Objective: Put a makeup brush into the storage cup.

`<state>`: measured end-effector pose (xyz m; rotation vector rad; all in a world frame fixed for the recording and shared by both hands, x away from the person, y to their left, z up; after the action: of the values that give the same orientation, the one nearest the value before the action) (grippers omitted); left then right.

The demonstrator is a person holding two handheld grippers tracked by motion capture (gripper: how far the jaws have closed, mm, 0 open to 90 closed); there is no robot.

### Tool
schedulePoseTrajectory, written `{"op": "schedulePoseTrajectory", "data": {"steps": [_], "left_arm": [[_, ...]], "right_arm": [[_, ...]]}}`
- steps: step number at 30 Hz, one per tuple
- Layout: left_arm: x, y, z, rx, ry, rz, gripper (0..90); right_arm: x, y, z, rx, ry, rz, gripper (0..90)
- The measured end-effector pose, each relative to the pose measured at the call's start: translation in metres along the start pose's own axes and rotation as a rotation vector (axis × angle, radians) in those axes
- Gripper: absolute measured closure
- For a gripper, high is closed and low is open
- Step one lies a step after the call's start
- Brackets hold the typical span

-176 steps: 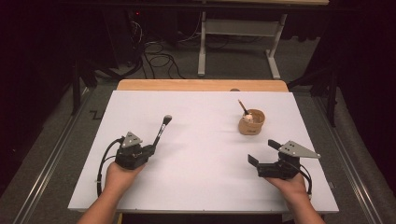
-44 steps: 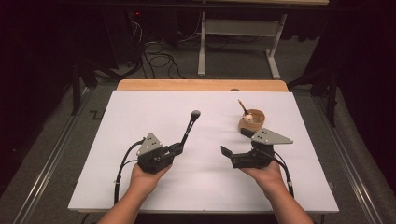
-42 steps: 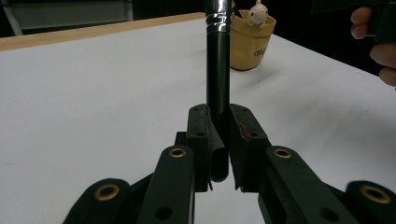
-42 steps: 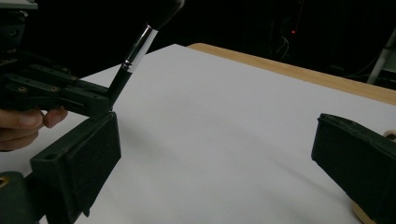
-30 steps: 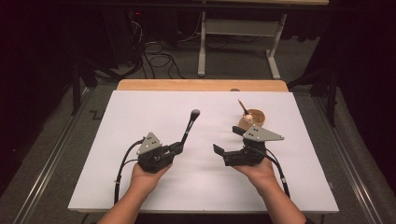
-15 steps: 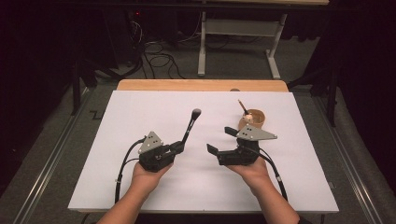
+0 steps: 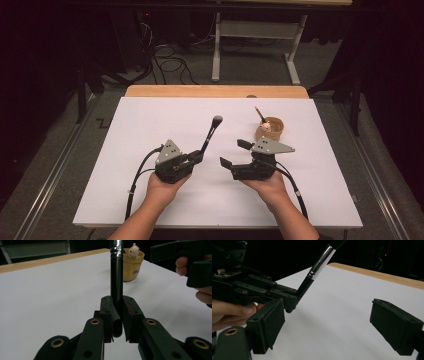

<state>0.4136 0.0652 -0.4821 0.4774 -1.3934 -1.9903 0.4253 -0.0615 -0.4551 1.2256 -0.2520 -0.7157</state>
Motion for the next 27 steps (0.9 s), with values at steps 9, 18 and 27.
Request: {"op": "schedulePoseTrajectory", "data": {"steps": [9, 18, 27], "left_arm": [[0.008, -0.005, -0.003, 0.000, -0.019, -0.007, 79.3], [0.018, -0.009, -0.005, 0.005, -0.043, -0.012, 79.2], [0.024, -0.011, -0.008, 0.005, -0.062, -0.012, 79.2]], "right_arm": [[-0.004, -0.003, 0.000, 0.000, 0.011, -0.009, 15.8], [-0.007, -0.007, -0.002, -0.001, 0.033, -0.027, 19.8], [-0.008, -0.006, -0.001, 0.026, 0.049, -0.053, 27.5]]}}
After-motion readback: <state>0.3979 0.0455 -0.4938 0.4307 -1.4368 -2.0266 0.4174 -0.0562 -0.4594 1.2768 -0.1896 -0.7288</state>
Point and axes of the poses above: each handheld gripper's, and its own axes: z roughly backward along the jaws, y roughly out of its top, x roughly to its right, the point moved 10 cm from there along -z, roughly forward along the jaws, and after that the axes turned 5 degrees about -z, right-handed, at the moved point
